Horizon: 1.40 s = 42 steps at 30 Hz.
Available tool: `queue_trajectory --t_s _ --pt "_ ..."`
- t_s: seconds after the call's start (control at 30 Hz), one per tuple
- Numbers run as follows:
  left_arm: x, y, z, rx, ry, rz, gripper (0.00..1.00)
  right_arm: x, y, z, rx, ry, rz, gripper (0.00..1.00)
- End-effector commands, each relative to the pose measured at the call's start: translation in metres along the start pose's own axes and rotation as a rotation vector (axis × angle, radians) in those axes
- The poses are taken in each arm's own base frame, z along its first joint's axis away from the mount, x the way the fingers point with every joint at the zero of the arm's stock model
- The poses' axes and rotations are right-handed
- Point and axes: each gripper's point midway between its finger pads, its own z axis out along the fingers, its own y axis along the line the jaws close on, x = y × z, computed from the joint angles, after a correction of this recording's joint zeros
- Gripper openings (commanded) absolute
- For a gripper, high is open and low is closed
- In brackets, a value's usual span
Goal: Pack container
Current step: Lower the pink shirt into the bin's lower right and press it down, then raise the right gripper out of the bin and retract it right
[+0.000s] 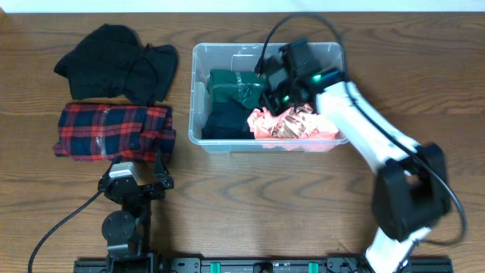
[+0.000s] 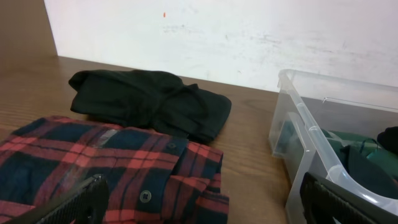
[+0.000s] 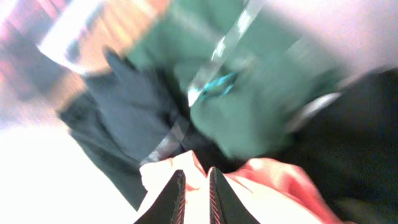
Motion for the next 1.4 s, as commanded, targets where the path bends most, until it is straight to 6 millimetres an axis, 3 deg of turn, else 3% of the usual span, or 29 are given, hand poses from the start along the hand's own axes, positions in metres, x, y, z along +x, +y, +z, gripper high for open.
queue_trajectory --t_s 0.0,0.07,0.17,0.37,0.6,0.93,0.97,1.03,1.13,1.27,1.37 --pt "0.015 0.005 0.001 -0.02 0.044 0.006 0.98 -0.034 -0.012 -0.07 0.117 -0.137 -0.028 0.14" --pt "0.015 0.005 0.001 -0.02 0.044 0.006 0.98 -0.022 -0.022 -0.086 0.176 -0.105 0.001 0.14" --pt "0.015 0.005 0.001 -0.02 0.044 0.006 0.98 0.002 -0.03 -0.096 0.19 -0.023 0.051 0.12" --pt "0.015 0.005 0.001 -0.02 0.044 0.006 0.98 0.048 -0.046 -0.086 0.192 0.127 0.156 0.11" --pt "0.015 0.005 0.001 -0.02 0.044 0.006 0.98 0.09 -0.058 -0.045 0.181 0.232 0.264 0.12" --pt "0.015 0.005 0.001 -0.02 0.044 0.006 0.98 0.138 -0.081 0.021 0.197 0.302 0.287 0.12" --pt "0.015 0.005 0.001 -0.02 0.044 0.006 0.98 0.137 -0.08 0.023 0.185 0.301 0.289 0.08" --pt "0.015 0.005 0.001 -0.02 0.044 0.006 0.98 0.128 -0.073 0.022 0.14 0.274 0.29 0.11" --pt "0.015 0.005 0.001 -0.02 0.044 0.006 0.98 0.092 -0.066 0.007 0.103 0.179 0.267 0.2" --pt "0.015 0.005 0.001 -0.02 0.044 0.006 0.98 0.034 -0.06 -0.039 0.122 0.022 0.212 0.27" --pt "0.015 0.005 0.001 -0.02 0.044 0.006 0.98 0.003 -0.073 -0.084 0.24 -0.082 0.19 0.33"
